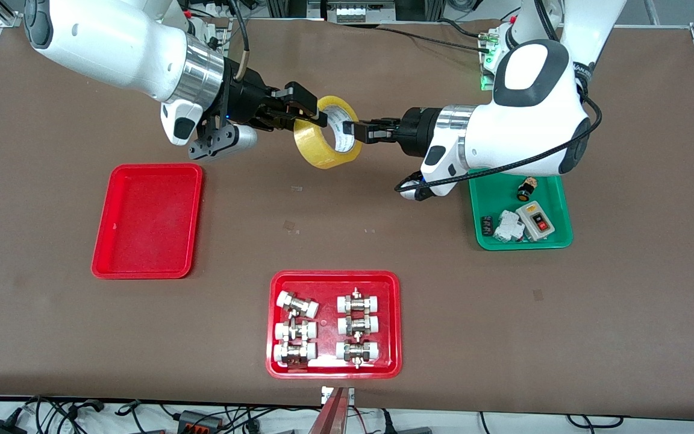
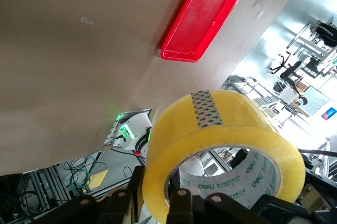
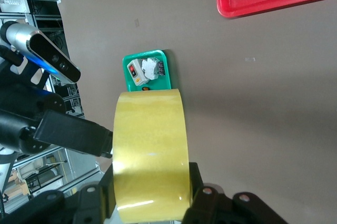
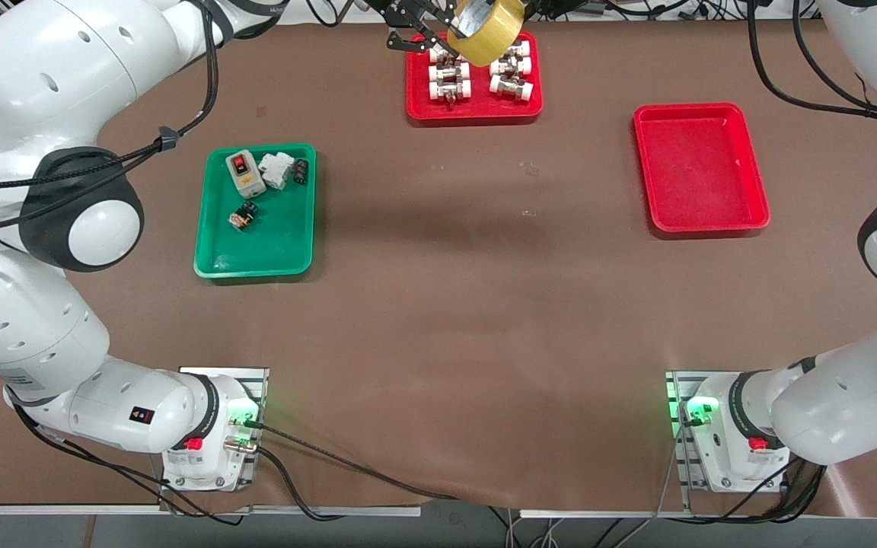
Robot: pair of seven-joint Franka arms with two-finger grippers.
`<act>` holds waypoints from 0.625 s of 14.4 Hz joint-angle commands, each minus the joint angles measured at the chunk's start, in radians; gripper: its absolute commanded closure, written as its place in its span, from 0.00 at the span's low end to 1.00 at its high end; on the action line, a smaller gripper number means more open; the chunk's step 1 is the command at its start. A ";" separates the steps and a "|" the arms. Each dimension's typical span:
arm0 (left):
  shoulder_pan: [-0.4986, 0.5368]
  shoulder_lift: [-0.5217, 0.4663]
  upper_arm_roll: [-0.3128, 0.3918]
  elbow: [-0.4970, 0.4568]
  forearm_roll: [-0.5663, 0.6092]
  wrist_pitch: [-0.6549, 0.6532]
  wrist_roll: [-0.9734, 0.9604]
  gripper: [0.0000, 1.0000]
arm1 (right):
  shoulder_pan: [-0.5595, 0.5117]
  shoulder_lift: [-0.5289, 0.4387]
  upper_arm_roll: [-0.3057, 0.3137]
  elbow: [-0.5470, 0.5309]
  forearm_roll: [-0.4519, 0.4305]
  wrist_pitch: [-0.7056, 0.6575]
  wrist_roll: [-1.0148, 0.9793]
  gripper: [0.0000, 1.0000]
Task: Left arm passes tape to right arm into tray
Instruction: 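Close the right gripper on the tape roll's rim beside the left gripper, then carry the tape with the right gripper while the left gripper withdraws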
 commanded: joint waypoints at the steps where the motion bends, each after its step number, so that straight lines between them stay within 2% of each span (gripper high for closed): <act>1: 0.028 -0.003 0.007 0.026 -0.008 -0.076 0.004 0.00 | 0.002 0.011 -0.008 0.022 0.012 0.000 0.005 0.62; 5: 0.128 -0.008 0.010 0.036 0.001 -0.232 0.005 0.00 | 0.001 0.016 -0.009 0.014 0.010 -0.008 -0.024 0.62; 7: 0.168 -0.035 -0.003 0.054 0.149 -0.291 0.015 0.00 | -0.015 0.048 -0.017 -0.004 0.010 -0.013 -0.073 0.62; 9: 0.173 -0.078 0.001 0.076 0.301 -0.309 0.065 0.00 | -0.080 0.071 -0.018 -0.035 0.012 -0.014 -0.113 0.62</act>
